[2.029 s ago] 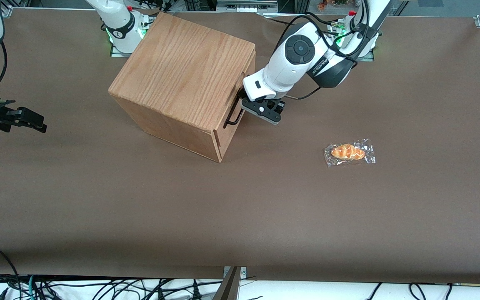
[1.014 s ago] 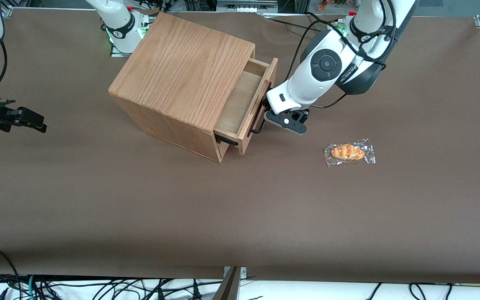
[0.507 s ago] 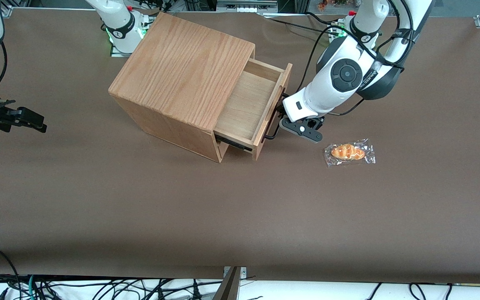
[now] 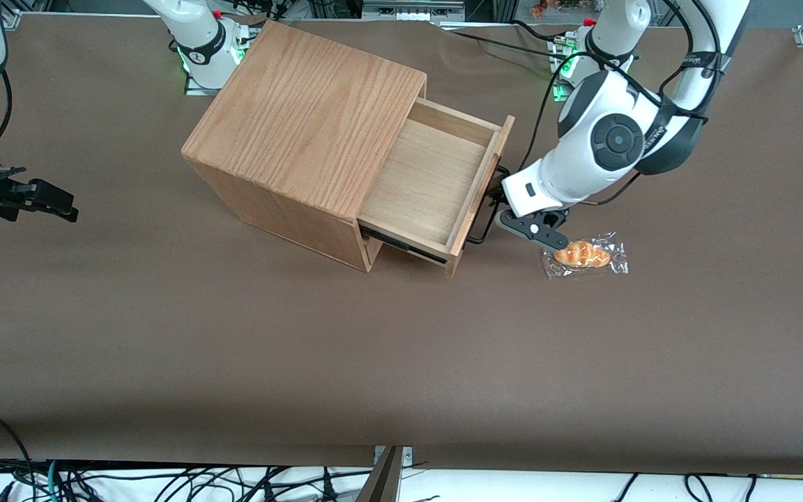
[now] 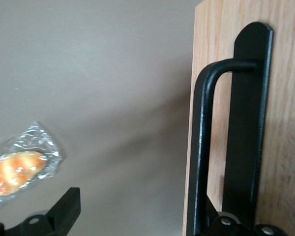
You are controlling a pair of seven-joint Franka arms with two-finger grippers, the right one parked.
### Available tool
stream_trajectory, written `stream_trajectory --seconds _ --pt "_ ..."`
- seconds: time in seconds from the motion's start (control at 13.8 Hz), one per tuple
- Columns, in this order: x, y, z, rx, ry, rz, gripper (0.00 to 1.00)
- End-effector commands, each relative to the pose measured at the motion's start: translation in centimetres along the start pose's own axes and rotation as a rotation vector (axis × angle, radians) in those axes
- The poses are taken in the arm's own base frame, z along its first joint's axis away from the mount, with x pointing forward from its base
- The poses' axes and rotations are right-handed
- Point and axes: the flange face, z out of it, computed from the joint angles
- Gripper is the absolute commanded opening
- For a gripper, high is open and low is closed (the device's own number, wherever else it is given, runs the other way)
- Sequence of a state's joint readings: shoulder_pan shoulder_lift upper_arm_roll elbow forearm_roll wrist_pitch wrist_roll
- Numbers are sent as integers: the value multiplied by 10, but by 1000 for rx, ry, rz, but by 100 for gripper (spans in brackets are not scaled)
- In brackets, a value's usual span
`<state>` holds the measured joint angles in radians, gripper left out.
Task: Open top drawer with left arm
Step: 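Pull the handle with the left gripper, sliding the drawer out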
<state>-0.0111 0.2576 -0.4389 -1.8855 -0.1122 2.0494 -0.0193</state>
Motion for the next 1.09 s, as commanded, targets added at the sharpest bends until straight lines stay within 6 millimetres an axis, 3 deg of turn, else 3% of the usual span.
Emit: stream_trajectory --seconds 0.0,0.22,0.51,1.01 --pt "-10 -35 -21 117 -6 27 100" --pt "-10 -48 -22 119 -11 31 100" --pt "-10 -49 -21 118 -16 31 100" --pt "-9 -34 -40 -41 -30 -32 100"
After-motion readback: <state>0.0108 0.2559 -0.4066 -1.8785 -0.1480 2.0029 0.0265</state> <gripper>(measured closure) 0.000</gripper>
